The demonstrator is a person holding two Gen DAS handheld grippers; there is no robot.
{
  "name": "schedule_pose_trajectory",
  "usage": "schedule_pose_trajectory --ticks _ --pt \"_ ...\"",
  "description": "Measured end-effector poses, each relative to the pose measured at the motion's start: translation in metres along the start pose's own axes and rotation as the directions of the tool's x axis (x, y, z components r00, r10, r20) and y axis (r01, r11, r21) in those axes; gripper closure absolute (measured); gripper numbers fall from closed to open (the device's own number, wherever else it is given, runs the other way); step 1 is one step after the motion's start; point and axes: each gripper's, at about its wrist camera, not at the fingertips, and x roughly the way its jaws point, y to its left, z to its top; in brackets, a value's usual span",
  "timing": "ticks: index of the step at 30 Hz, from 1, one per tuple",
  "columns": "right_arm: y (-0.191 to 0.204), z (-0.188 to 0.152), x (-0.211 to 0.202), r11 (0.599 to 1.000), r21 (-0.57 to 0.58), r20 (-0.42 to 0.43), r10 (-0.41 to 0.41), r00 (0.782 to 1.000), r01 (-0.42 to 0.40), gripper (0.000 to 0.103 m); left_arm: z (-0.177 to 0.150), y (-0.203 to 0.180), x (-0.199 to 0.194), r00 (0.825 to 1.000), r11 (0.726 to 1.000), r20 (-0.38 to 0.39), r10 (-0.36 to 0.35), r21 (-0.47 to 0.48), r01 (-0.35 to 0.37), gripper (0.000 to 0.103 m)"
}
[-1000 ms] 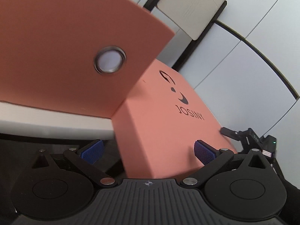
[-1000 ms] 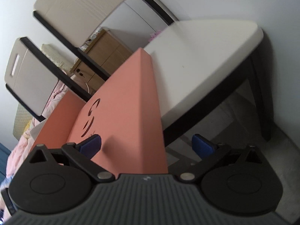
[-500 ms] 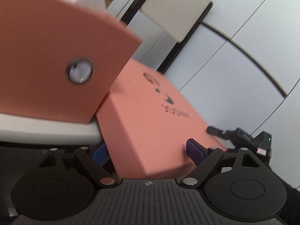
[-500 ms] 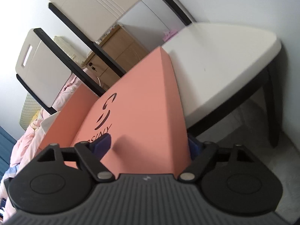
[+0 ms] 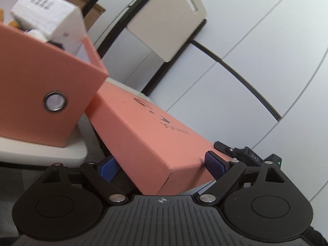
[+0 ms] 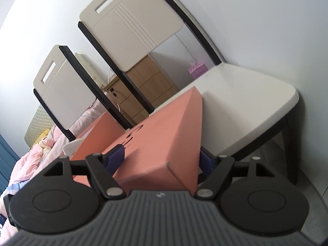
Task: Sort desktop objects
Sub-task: 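Close both grippers on the lid edges and tilt the lid up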
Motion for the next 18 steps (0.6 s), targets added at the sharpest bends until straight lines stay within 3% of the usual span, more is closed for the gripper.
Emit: schedule_pose_trajectory --ticks 6,13,18 --pt "0.003 0.006 -0.007 1.0 -0.004 0.038 -0.004 0.999 0.004 0.026 -0.001 -0.017 0.0 0.999 0.992 0.002 0.055 0.112 -0.055 0.011" --pt "-0.001 0.005 -0.007 1.0 -0.008 0.02 -0.014 1.0 0.014 0.027 -0.004 -0.007 0.007 0.998 0.995 -0.025 0.052 0.083 -0.05 0.011" --pt "-0.017 0.0 -0.001 0.998 0.064 -0.033 -0.029 0.999 0.031 0.034 -0.012 0.003 0.014 0.996 0.996 -0.061 0.071 0.065 -0.067 0.011"
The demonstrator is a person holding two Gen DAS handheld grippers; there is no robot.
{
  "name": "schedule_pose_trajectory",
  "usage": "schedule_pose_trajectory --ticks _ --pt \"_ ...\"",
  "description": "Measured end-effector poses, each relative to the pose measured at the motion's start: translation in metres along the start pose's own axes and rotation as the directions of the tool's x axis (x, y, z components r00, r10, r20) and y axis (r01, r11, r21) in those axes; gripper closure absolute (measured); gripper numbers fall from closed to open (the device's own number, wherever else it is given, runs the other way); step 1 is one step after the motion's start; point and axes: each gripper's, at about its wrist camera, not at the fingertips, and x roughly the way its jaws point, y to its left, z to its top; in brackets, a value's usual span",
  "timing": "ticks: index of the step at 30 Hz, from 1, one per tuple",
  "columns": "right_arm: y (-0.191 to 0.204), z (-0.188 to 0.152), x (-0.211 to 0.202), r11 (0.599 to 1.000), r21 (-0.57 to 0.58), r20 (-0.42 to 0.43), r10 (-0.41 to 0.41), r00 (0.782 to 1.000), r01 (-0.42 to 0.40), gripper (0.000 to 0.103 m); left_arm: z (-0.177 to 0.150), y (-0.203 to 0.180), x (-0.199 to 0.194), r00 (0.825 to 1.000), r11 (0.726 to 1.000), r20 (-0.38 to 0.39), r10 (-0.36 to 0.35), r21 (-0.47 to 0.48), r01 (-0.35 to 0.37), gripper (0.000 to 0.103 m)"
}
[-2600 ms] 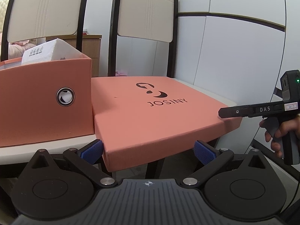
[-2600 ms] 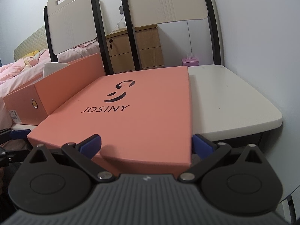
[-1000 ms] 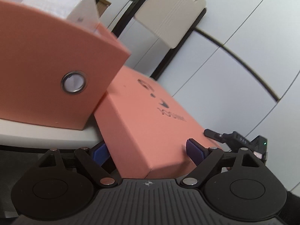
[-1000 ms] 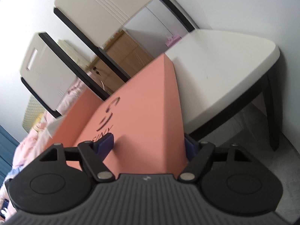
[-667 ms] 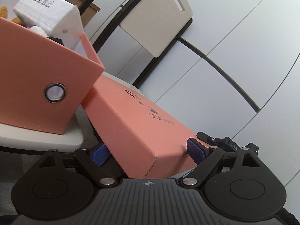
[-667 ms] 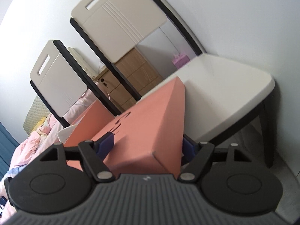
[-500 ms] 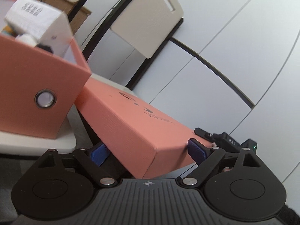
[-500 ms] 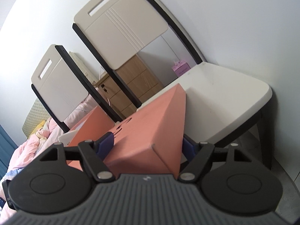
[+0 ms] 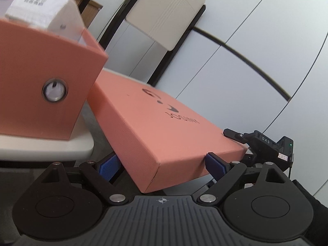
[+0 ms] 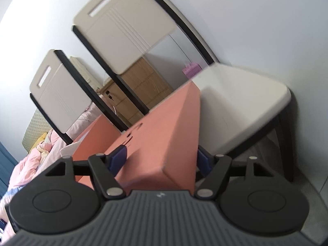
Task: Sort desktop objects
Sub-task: 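Close both grippers on the lid edges and tilt the lid up, then lift the lid with both grippers and carry it toward the open box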
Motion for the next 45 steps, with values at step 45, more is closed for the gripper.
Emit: schedule_pose_trajectory --ticks 45 --pt "-0.018 -0.014 0.039 0.998 0.058 -0.111 0.011 0.994 -0.005 0.033 -0.004 0.046 0.002 1.0 0.983 0.022 -0.006 -0.182 0.01 0.025"
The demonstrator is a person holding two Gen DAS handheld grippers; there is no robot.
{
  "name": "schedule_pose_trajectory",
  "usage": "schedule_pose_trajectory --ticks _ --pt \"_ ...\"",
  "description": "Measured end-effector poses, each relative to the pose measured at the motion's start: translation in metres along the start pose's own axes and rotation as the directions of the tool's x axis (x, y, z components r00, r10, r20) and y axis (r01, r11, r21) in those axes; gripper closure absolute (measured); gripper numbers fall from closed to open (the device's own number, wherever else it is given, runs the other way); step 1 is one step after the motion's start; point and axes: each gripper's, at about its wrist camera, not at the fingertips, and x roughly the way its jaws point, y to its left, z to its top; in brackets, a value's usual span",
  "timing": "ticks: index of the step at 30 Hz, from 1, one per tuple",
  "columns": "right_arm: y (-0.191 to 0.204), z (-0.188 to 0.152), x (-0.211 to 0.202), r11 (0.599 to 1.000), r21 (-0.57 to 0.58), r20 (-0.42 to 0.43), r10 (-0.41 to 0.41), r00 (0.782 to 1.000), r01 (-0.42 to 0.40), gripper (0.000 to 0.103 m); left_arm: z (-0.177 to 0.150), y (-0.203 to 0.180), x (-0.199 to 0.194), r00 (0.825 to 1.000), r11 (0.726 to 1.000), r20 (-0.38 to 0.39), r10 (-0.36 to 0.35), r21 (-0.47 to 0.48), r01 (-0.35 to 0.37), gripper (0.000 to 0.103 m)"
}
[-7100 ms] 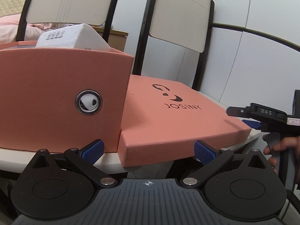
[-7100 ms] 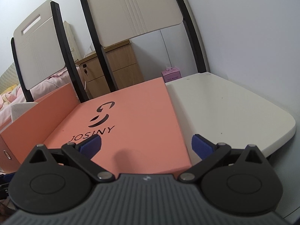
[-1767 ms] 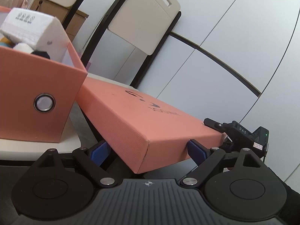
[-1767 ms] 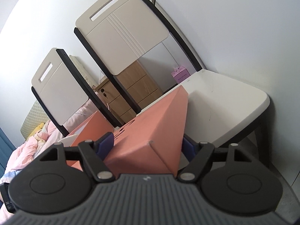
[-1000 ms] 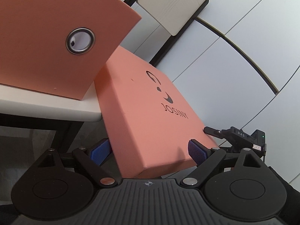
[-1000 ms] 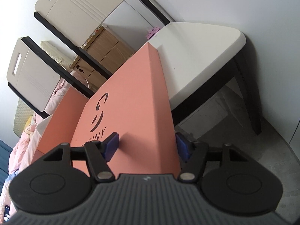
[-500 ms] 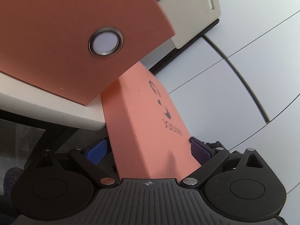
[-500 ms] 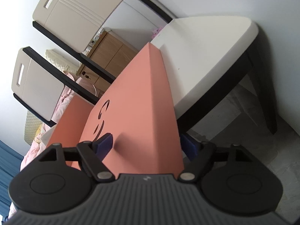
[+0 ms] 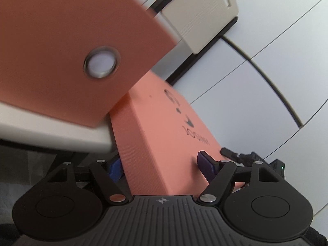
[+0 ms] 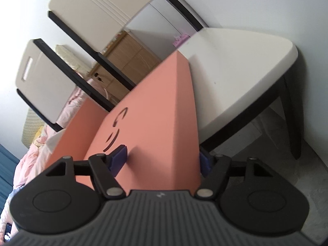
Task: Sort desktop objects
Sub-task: 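Lift the lid with both grippers and carry it toward the open box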
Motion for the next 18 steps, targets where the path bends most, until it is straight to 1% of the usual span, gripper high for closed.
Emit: schedule_pose_trajectory --ticks 2,6,9,18 --pt "0.005 0.0 -0.007 1.0 -0.011 0.01 0.015 1.0 -0.015 0.033 0.002 -0.006 -0.007 1.0 1.0 0.017 -0.01 0.008 0.01 0.025" --pt "0.013 0.002 -0.024 0.998 -0.035 0.049 0.048 0.998 -0.046 0.034 0.005 -0.014 -0.019 0.997 0.998 0.044 -0.059 0.007 0.058 0.025" --pt "0.021 0.005 -0.035 0.997 -0.057 0.08 0.063 0.995 -0.058 0.034 0.007 -0.02 -0.024 0.995 0.997 0.05 -0.082 -0.005 0.083 0.024" --pt "0.046 0.015 -0.06 0.99 -0.112 0.158 0.103 0.982 -0.085 0.034 0.022 -0.05 -0.036 0.992 0.994 0.075 -0.097 0.047 0.094 0.023"
